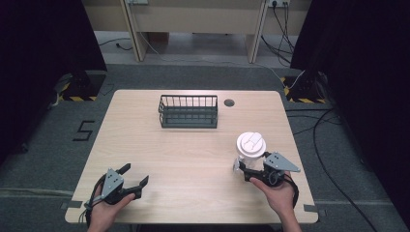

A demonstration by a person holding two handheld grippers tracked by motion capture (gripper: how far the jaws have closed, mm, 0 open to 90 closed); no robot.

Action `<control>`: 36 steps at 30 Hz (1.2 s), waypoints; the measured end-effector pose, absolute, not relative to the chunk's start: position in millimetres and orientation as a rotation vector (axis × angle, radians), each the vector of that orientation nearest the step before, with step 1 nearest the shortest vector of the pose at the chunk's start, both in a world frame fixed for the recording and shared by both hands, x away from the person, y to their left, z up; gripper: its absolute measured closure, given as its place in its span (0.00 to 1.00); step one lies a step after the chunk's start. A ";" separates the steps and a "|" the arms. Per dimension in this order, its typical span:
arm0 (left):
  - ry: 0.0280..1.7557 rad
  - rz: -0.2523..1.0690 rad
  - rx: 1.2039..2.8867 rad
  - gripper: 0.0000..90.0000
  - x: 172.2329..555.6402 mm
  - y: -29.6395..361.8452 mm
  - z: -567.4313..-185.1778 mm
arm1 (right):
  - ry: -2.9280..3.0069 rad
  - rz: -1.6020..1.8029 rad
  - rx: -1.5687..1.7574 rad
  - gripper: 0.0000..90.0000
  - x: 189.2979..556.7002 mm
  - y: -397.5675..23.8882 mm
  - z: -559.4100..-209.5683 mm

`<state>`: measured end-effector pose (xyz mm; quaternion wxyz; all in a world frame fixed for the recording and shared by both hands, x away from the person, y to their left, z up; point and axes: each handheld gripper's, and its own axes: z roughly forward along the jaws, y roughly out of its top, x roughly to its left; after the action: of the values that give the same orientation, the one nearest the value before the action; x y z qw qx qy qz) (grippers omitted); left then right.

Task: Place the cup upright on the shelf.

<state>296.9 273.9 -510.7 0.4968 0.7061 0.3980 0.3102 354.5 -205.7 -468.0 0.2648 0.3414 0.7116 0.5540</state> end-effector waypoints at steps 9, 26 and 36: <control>0.962 0.750 1.710 0.19 296.9 273.7 -510.6 | 1.918 1.494 0.918 0.19 361.8 -198.9 -460.3; 0.958 0.747 1.707 0.19 297.0 272.7 -510.7 | 1.916 1.493 0.900 0.19 377.2 -184.9 -449.9; 0.958 0.741 1.706 0.19 297.1 272.7 -510.7 | 1.927 1.491 0.891 0.19 388.1 -174.1 -444.4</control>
<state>297.1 272.7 -510.7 0.5009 0.7057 0.3963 0.3067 388.1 -174.1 -444.4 0.2702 0.3308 0.7150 0.5535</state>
